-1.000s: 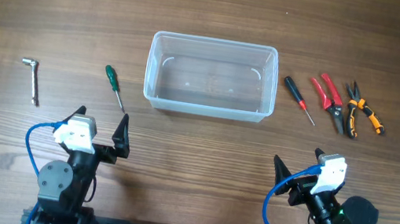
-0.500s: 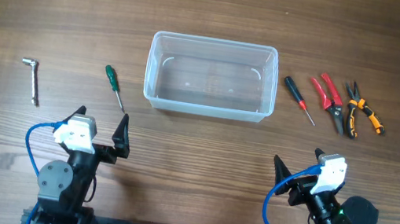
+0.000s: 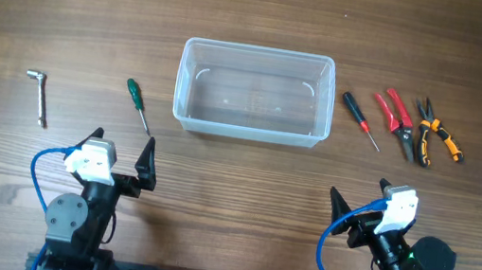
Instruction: Pack container
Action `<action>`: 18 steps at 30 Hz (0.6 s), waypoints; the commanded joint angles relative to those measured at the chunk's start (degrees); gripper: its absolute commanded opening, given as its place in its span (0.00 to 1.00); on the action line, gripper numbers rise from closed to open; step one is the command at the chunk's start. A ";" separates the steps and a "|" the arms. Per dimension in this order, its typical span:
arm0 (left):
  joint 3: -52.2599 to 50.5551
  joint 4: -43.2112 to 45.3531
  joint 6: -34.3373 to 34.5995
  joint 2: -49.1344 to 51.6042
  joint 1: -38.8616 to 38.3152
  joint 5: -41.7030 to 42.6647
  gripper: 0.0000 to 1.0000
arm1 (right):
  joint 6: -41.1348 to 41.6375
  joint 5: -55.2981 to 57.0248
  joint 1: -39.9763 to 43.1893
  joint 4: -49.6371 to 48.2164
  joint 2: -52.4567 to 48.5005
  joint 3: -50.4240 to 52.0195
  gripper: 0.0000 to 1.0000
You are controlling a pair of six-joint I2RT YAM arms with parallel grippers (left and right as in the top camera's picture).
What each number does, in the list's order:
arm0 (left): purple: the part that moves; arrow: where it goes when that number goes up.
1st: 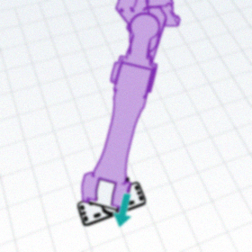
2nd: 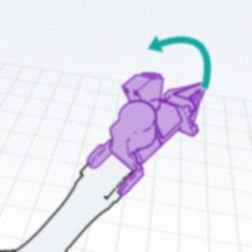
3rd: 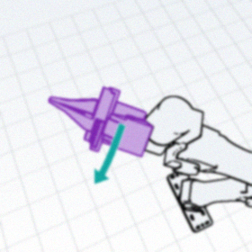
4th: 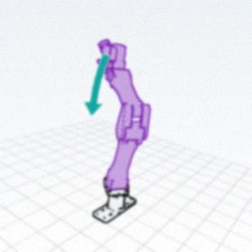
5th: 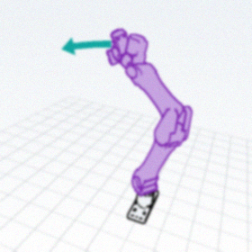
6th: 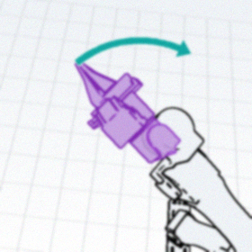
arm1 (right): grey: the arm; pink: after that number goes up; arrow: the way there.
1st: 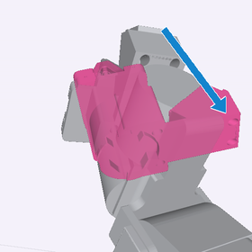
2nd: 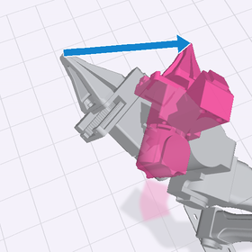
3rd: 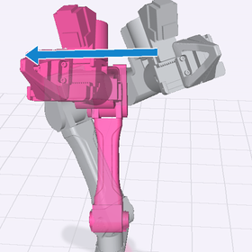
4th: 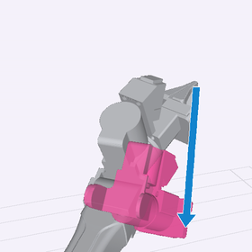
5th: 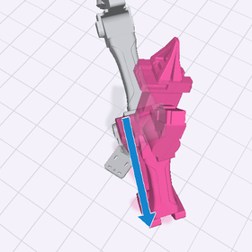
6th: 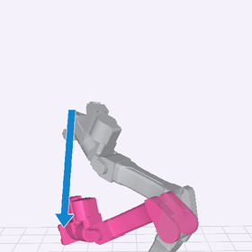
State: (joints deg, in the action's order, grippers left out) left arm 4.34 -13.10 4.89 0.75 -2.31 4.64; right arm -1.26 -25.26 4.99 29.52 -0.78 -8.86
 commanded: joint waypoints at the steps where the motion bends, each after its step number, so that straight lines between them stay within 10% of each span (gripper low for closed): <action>1: -0.37 0.22 0.31 -0.04 -0.33 1.09 1.00 | 7.04 0.00 -0.33 -1.31 0.17 -0.13 1.00; 18: -0.37 0.22 0.31 -0.04 -0.33 1.09 1.00 | 10.75 -4.81 -0.33 -3.78 -5.51 -10.23 1.00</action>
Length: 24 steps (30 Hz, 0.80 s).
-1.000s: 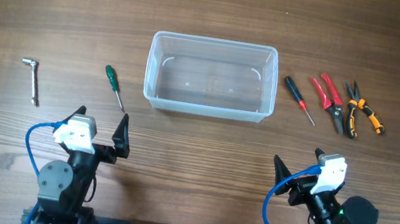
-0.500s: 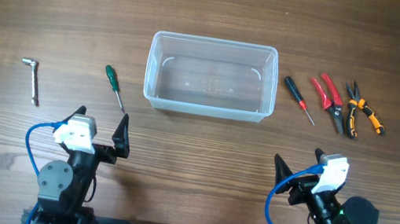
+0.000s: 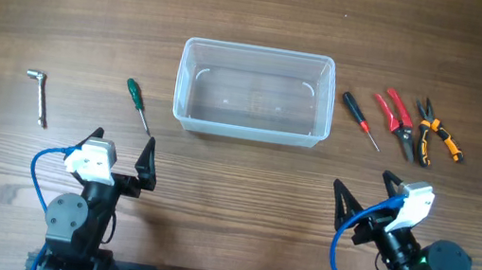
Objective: Pack container
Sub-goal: 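Raise the right gripper and move it over the orange-black pliers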
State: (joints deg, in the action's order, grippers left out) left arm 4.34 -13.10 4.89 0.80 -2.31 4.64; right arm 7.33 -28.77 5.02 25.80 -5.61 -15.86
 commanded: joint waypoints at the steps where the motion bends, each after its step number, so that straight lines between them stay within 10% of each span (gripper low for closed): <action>1: -0.37 0.22 0.31 -0.09 -0.33 1.07 1.00 | 2.19 -1.29 -0.35 -0.04 -0.68 -4.15 1.00; 24: -0.37 0.22 0.31 -0.09 -0.33 1.09 1.00 | 0.13 -0.22 -0.35 16.31 -0.68 -25.44 1.00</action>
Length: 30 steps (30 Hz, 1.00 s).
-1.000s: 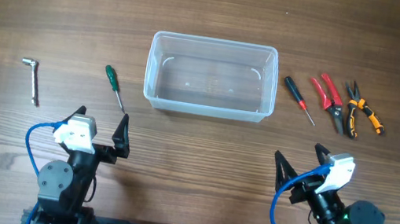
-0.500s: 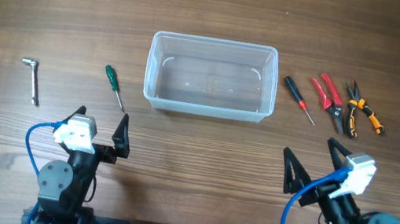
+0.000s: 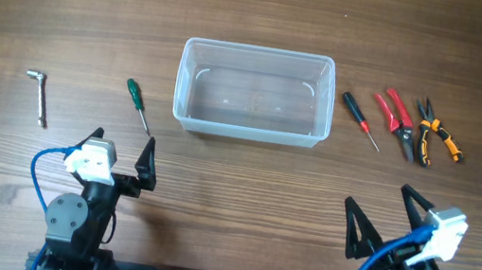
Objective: Pack container
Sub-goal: 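Raise the right gripper and move it over the orange-black pliers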
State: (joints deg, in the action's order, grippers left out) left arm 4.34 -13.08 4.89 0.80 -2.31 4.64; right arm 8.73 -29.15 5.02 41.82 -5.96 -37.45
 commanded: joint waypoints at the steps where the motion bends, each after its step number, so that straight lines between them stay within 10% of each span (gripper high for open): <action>1: -0.37 0.20 0.31 -0.09 -0.33 1.09 1.00 | -1.29 0.81 -0.35 0.92 -0.33 -4.85 1.00; 19: -0.37 0.20 0.31 -0.09 -0.33 1.09 1.00 | -2.69 4.70 -0.35 5.95 -1.95 -8.02 1.00; 30: -0.37 0.20 0.31 -0.09 -0.33 1.09 1.00 | -9.20 6.08 -0.35 8.41 -25.97 -20.70 1.00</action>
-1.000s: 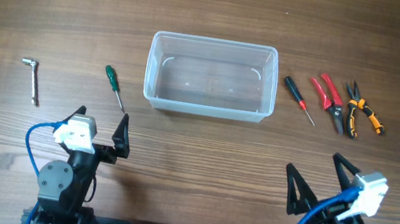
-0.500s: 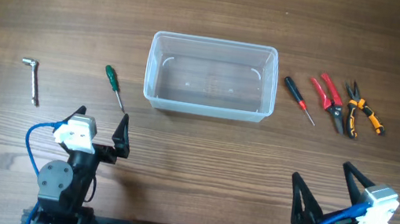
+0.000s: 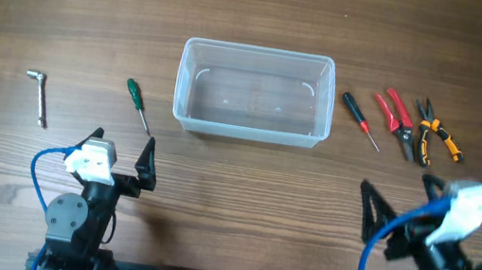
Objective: Pack container
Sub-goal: 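Raise the right gripper and move it over the orange-black pliers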
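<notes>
A clear plastic container [image 3: 255,93] stands empty at the table's middle. Left of it lie a green-handled screwdriver [image 3: 138,104] and a metal hex key [image 3: 37,94]. Right of it lie a red-and-black screwdriver [image 3: 359,119], red-handled cutters [image 3: 395,122] and orange-and-black pliers [image 3: 436,134]. My left gripper [image 3: 120,158] rests open near the front edge, just below the green screwdriver. My right gripper [image 3: 399,199] is open at the front right, below the pliers, holding nothing.
Both arm bases sit at the front edge, each with a blue cable looped beside it. The brown wooden table [image 3: 259,13] stretches bare behind the container.
My right gripper has shifted further right and slightly up toward the tools, jaws still open. The left arm and all tools stayed where they were.
At first both grippers rested open near the front edge. At each later moment the right arm stood further right and higher above the table, and now it is below the pliers. The left arm, the container and the tools have not moved.
</notes>
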Action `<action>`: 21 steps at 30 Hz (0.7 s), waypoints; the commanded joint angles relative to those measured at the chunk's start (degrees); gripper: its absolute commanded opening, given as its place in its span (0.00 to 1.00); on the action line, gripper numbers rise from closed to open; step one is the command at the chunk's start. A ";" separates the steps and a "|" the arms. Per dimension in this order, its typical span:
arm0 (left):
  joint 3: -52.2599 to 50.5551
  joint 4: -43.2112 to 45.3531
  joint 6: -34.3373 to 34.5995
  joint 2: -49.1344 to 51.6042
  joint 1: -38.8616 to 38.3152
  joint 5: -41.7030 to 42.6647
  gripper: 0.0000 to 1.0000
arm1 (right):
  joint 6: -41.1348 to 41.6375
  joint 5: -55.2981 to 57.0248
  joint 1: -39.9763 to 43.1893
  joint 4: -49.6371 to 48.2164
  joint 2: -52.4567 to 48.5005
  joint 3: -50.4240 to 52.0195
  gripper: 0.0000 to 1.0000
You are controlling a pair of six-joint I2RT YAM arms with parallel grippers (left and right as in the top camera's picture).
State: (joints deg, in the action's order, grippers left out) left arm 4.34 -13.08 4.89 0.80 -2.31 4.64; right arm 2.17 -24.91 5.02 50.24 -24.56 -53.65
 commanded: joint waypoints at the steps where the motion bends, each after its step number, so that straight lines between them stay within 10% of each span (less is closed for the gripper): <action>1: -0.37 0.20 0.31 -0.09 -0.33 1.07 1.00 | -3.50 1.77 -0.35 0.11 -10.03 -5.90 1.00; 13: -0.37 0.20 0.31 -0.09 -0.33 1.09 1.00 | 3.72 17.57 0.61 2.16 -32.17 -14.05 1.00; 21: -0.37 0.20 0.31 -0.09 -0.33 1.09 1.00 | -2.23 16.46 12.57 24.85 -64.94 -44.06 1.00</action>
State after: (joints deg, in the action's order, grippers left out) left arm 4.34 -13.08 4.89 0.89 -2.31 4.64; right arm 1.63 -10.41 13.80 71.31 -81.30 -87.53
